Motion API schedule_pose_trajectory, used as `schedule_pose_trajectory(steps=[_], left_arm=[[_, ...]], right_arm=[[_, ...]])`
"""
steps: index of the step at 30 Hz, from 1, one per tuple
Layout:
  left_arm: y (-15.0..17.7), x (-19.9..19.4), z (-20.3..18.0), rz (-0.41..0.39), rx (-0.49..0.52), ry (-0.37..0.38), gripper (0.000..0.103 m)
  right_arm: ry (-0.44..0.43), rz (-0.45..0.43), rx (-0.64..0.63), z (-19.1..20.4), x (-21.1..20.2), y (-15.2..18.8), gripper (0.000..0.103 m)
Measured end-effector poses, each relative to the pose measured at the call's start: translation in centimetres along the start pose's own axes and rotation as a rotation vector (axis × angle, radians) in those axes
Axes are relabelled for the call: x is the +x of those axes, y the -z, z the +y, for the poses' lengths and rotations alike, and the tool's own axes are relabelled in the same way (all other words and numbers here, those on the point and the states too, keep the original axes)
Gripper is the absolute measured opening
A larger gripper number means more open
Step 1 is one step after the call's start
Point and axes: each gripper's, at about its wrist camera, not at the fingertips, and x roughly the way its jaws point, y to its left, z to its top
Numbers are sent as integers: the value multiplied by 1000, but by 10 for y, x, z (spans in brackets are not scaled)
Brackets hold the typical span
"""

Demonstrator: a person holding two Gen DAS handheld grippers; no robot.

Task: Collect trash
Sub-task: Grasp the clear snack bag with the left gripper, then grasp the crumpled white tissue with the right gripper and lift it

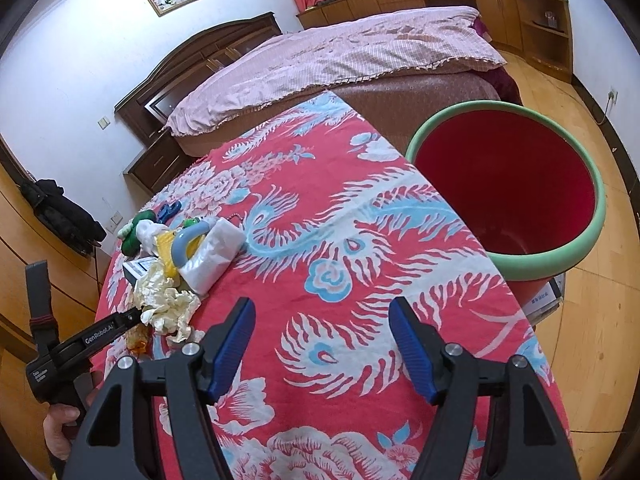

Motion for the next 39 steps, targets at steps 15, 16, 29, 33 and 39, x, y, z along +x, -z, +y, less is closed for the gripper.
schedule_pose_trajectory(steps=[15,16,29,33,39], left_arm=[[9,-35,34,-73,-69,34,41],[10,-40,37,-83,-73,29,41],[22,-68,64,-136,-99,31,41],[26,-68,70,-133,-114,32,41],[25,-67,73,-138,-118,50,41]], right_arm=[[-17,17,-64,26,3,3,72],[-20,17,-73,30,3,2,72],[-95,86,-192,98,32,13,73],[-105,108,-219,115,46,18,73],[-77,138,-237,128,65,23,73]])
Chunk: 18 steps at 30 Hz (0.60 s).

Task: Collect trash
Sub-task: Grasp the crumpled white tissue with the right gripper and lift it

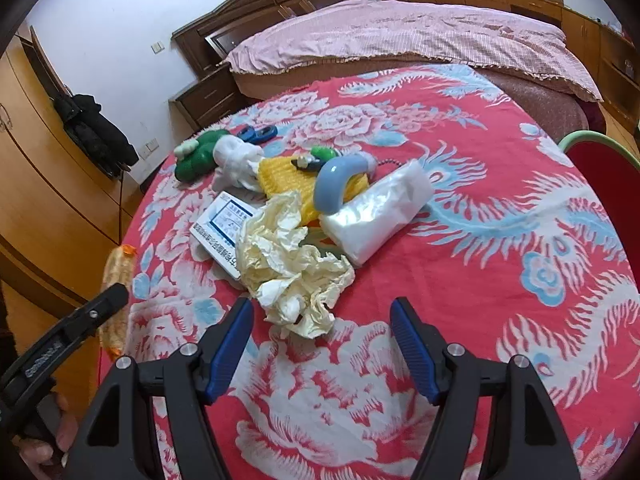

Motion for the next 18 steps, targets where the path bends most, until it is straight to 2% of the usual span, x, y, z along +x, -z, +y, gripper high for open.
schedule_pose_trajectory(steps=[5,8,10,13,18], left_arm=[[1,3,-1,-2,11,20,41],[3,6,-1,6,9,37,41],[4,7,-1,12,12,47,41],[6,5,-3,7,15,50,41],[7,0,-7,1,18,57,41]], right_arm=[[22,-9,-11,4,7,-2,72],[33,-16,-26,8,10,-3,60],[47,-20,-38,10,11,-3,44],[24,-11,-45,11,12,-1,28],[0,-14,-62,13,5,7,20]])
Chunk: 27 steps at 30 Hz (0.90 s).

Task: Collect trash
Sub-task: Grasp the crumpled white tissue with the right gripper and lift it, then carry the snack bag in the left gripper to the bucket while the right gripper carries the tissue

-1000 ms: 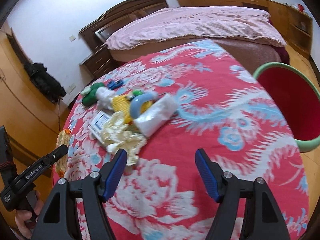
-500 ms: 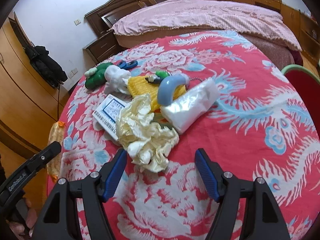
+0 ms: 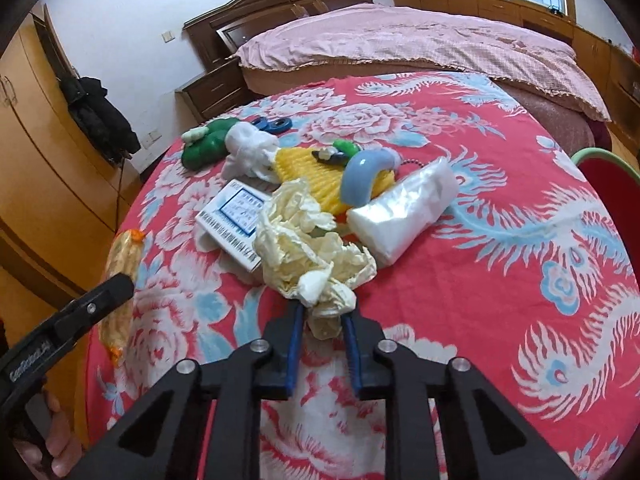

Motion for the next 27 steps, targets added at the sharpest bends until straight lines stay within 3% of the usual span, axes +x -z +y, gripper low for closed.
schedule_pose_trajectory(steps=[15,27], left_arm=[[-3,-18,-43,0,70,92,41],[-16,-20,-110,41,169,211,41]], right_arm=[[-53,-129,56,-18,-69,12,18],[15,-240,144,-63,-122,7,18]])
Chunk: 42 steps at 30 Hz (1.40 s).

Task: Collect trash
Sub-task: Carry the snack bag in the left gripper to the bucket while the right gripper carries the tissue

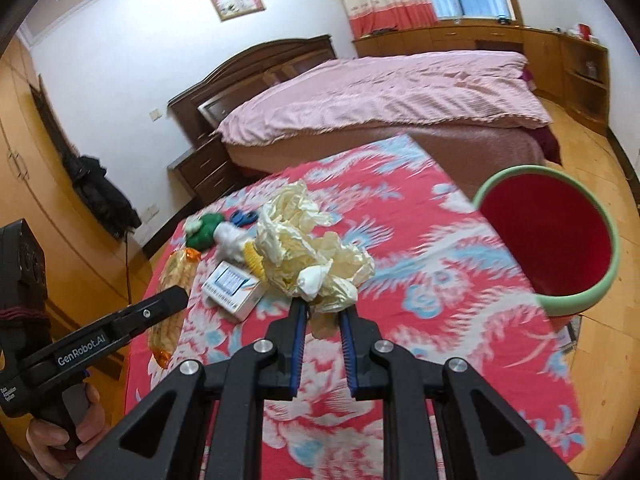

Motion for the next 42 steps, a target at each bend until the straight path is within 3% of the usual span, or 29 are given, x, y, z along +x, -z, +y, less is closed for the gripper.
schedule_pose_trajectory(steps=[19,33,42], left_arm=[[-25,58,-119,65,188,111,41],[-27,144,-202,159,306,173,41],[-27,184,-229,205,351,206,41]], right_arm=[[137,-105,179,-111,-35,-23,19],[213,-63,311,-202,-15,-22,20],[218,-47,371,-240,-1,-19,22]])
